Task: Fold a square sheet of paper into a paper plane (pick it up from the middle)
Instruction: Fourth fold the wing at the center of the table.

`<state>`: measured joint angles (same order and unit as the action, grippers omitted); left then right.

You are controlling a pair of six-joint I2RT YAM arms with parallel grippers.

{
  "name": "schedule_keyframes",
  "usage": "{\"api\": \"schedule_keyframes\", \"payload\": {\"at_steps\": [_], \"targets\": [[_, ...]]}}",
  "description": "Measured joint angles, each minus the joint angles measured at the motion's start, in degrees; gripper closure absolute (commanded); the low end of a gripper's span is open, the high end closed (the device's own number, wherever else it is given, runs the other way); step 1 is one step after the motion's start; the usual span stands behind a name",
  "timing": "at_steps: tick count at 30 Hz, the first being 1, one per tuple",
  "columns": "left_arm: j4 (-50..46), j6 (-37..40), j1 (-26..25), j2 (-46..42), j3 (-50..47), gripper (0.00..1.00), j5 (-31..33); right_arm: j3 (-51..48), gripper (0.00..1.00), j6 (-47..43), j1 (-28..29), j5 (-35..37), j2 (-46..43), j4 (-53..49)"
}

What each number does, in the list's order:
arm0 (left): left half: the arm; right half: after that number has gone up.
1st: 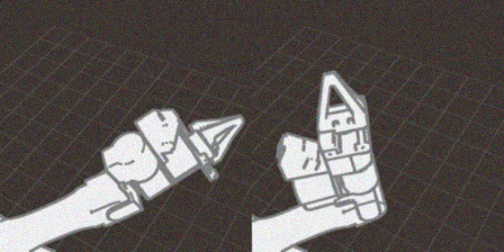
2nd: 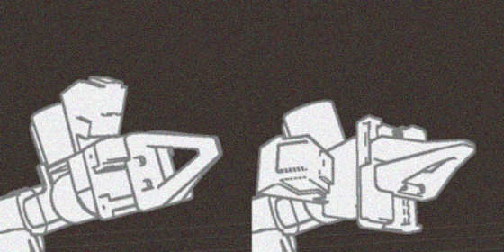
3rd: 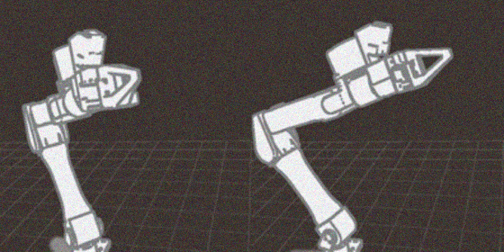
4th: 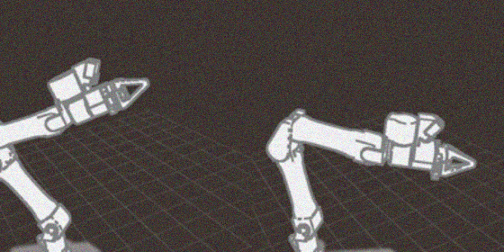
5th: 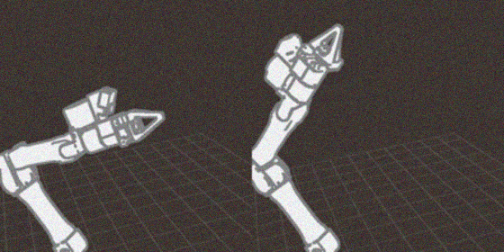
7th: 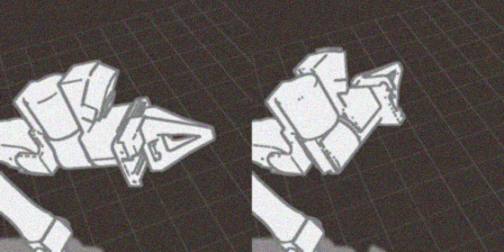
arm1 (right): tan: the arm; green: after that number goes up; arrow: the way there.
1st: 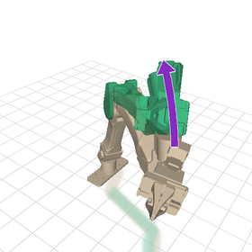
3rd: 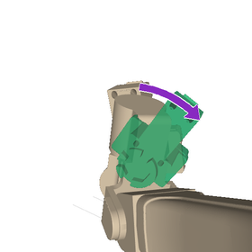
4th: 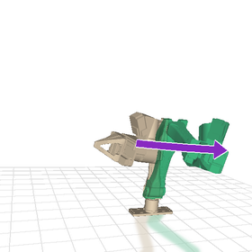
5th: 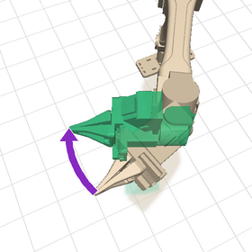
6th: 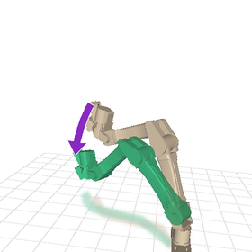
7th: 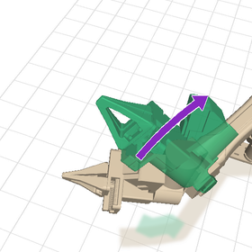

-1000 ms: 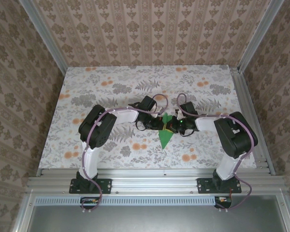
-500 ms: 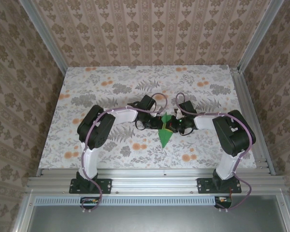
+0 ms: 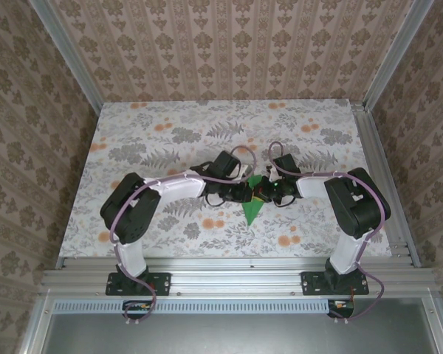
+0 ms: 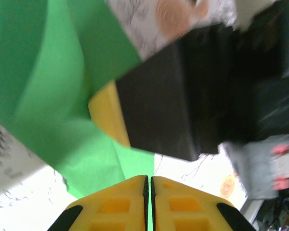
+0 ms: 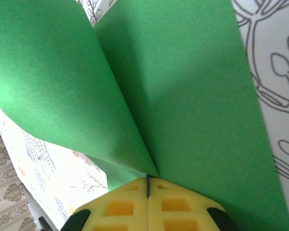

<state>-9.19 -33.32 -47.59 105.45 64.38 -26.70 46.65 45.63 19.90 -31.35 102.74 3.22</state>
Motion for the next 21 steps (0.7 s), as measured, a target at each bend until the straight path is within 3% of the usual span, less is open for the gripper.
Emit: {"api": "schedule_keyframes", "payload": {"at_steps": [21], "targets": [[6.4, -1.8, -3.0, 3.5, -4.8, 0.93, 4.5, -0.2, 0.96, 1.3, 0.0, 0.4, -0.2, 0.5]]}}
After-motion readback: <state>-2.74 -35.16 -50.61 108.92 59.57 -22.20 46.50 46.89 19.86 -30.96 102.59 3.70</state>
